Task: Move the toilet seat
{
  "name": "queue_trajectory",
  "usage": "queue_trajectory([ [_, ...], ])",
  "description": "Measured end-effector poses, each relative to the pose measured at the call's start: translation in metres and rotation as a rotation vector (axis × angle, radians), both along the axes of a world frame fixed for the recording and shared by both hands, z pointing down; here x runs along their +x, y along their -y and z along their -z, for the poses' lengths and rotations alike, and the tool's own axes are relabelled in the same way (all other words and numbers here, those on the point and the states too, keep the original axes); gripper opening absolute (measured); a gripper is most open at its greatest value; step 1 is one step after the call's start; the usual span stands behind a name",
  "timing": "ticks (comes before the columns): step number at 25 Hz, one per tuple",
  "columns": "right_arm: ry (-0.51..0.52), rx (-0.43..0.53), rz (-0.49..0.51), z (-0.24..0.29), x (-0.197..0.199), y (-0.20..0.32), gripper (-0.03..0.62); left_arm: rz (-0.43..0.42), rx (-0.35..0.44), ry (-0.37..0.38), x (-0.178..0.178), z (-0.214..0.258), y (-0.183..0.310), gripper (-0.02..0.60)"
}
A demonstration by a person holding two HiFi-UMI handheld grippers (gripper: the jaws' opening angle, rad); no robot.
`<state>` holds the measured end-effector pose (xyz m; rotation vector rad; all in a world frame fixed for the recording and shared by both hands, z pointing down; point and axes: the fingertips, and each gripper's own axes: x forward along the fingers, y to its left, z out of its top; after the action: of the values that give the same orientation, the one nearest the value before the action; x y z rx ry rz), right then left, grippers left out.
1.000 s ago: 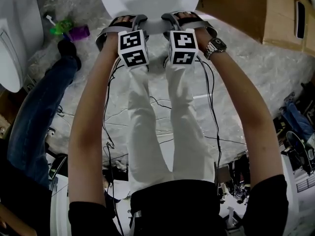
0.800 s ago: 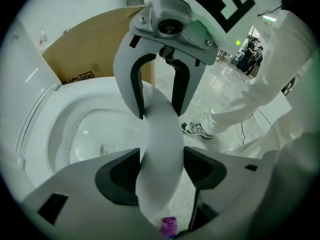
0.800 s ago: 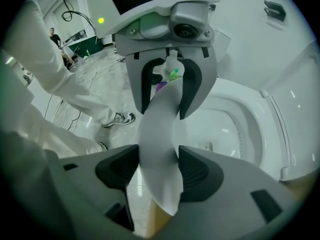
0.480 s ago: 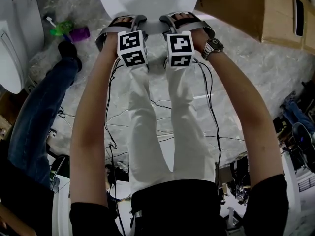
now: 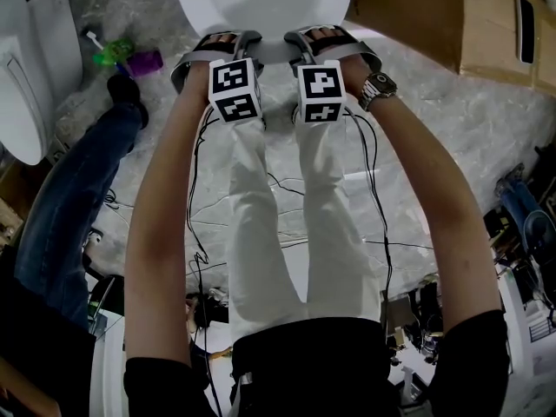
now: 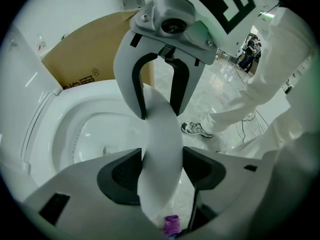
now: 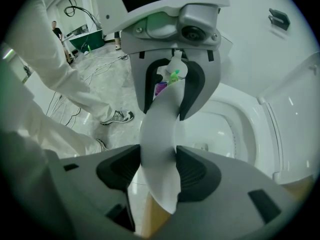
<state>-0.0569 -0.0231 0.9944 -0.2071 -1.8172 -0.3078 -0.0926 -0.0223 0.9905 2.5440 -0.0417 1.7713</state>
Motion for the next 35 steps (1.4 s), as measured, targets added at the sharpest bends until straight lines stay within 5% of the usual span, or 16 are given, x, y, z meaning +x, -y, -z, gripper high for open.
queue_trajectory([
  [12,0.064,-0.013,-0.054,0.030,0.000,-0.003,0.236,-0.005,0.014,0.003,0.000,0.030,0.000,0.247],
  [20,0.104,0.166,-0.041,0.047,-0.003,-0.001,0.236,-0.008,0.019,-0.016,-0.001,0.049,0.001,0.241],
  [29,0.111,0.228,-0.029,0.071,-0.002,-0.003,0.233,-0.006,0.010,-0.029,-0.003,0.069,0.000,0.236],
  [35,0.120,0.272,0.004,0.081,-0.001,-0.006,0.166,-0.003,0.040,-0.046,-0.004,0.081,0.001,0.233],
])
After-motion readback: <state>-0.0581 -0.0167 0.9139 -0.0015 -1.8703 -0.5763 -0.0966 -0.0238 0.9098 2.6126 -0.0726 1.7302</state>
